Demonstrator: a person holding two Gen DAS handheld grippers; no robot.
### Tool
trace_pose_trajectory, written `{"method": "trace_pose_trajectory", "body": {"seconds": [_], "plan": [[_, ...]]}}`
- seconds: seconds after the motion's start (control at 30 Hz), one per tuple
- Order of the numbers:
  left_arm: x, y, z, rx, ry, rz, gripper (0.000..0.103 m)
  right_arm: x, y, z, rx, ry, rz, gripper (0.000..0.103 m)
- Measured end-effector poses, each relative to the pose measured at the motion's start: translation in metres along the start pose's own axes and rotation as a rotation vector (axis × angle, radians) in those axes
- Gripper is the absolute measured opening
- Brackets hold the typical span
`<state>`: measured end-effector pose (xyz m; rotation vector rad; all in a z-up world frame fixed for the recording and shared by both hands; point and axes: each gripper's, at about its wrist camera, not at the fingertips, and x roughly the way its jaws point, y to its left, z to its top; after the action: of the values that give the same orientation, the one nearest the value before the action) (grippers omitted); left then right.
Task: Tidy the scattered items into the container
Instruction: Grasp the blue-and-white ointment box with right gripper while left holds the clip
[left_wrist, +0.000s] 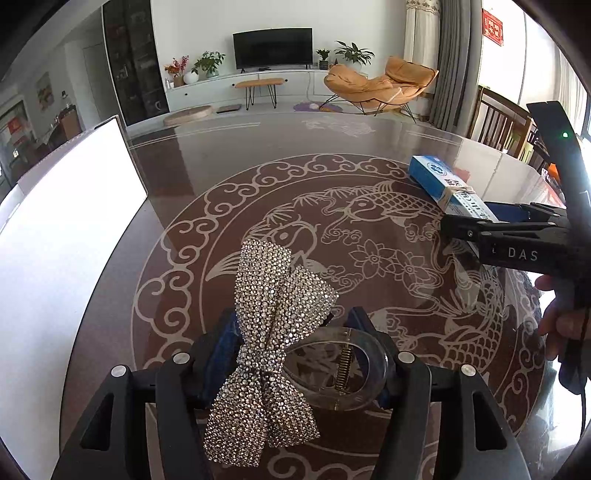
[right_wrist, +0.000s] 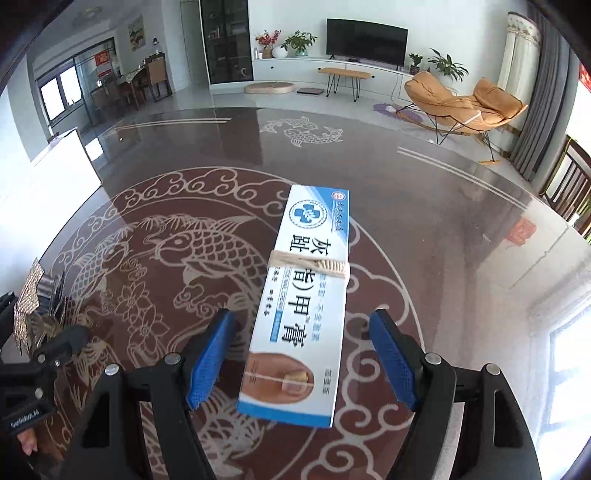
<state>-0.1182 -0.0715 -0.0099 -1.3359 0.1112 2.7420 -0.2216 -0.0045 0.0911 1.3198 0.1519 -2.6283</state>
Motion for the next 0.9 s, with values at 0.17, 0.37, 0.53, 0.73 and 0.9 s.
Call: {"method": "trace_pose_trajectory", "body": {"seconds": [0.17,0.37,0.53,0.73,0.9], "plan": [[0.0,0.0,0.0,0.0,0.0,0.0,0.063,-0.002,0.001,0.002,-0.029,-0.01,0.007,0.077],[-0.001,0.0,0.0,0.0,-0.001,-0.009,0.06,-0.021,0.005,-0.019,-0.081,-0.043,0.008,0.041],[-0.017,-0.018,-0.021,0.025,-0.002,-0.053,0.059,-0.064,-0.012,-0.076,-0.06,-0.029,0.026,0.041],[-0.05,-0.055,-0.06,0.07,-0.005,-0.093,0.059,-0.133,-0.023,-0.167,-0.018,-0.042,-0.053,0.041],[-0.049,-0.051,-0.061,0.053,0.002,-0.162,0.081,-0.145,-0.022,-0.178,-0.005,-0.042,-0.107,0.043]]}}
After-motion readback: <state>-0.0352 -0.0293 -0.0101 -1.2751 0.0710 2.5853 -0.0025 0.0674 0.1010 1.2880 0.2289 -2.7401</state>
